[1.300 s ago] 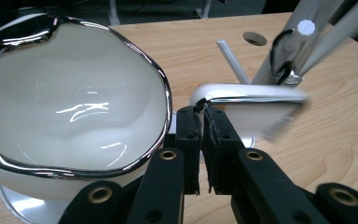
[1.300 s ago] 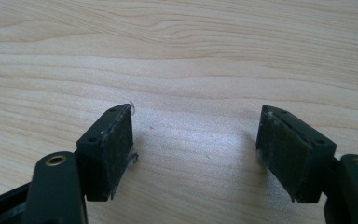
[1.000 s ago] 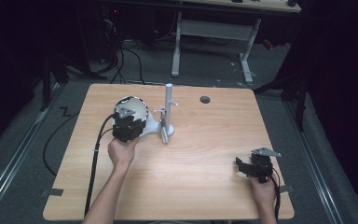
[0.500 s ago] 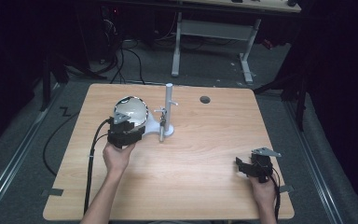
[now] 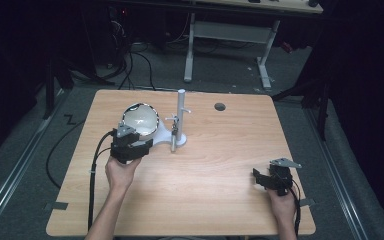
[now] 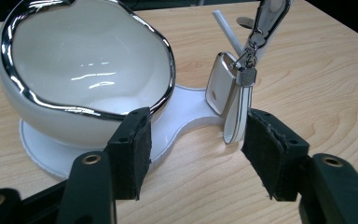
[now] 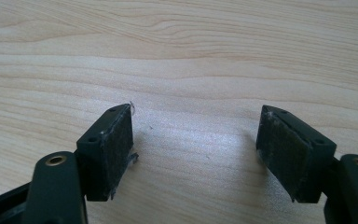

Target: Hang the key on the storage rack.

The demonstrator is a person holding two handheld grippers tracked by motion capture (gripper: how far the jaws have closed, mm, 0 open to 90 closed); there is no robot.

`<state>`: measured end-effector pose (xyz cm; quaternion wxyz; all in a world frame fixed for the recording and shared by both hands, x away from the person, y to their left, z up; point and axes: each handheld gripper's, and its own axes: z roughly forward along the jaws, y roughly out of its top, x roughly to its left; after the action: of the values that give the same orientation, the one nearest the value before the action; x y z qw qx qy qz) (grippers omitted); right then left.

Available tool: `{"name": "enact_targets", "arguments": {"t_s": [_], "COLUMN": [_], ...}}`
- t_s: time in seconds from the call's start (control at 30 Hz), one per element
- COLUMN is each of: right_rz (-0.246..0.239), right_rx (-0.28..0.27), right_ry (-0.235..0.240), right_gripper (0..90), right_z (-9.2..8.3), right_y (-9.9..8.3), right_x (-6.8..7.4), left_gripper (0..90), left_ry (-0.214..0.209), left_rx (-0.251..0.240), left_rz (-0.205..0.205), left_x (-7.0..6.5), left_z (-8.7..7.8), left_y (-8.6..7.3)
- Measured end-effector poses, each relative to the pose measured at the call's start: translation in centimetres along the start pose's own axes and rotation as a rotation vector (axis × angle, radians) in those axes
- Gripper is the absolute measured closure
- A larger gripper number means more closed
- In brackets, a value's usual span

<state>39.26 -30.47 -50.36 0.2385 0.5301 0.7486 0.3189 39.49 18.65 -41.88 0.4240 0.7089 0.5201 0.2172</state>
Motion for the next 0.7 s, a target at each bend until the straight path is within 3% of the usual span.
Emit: {"name": "enact_targets", "arguments": {"t_s": [0.27,0.7], "right_rz": [0.000,0.000], "right_rx": [0.000,0.000], "right_ry": [0.000,-0.001], "right_gripper": [27.4,27.4], "right_z": [0.0,0.0], "right_y": [0.0,0.0], "right_x": [0.0,0.0], "left_gripper": [39.8,37.5], "left_ry": [0.023,0.025], "left_rx": [0.001,-0.015], "left_rz": [-0.024,-0.059], "left_x": [0.8,1.6], "left_z": [-0.9,-2.5], "left_y": [-0.9,-1.7]}}
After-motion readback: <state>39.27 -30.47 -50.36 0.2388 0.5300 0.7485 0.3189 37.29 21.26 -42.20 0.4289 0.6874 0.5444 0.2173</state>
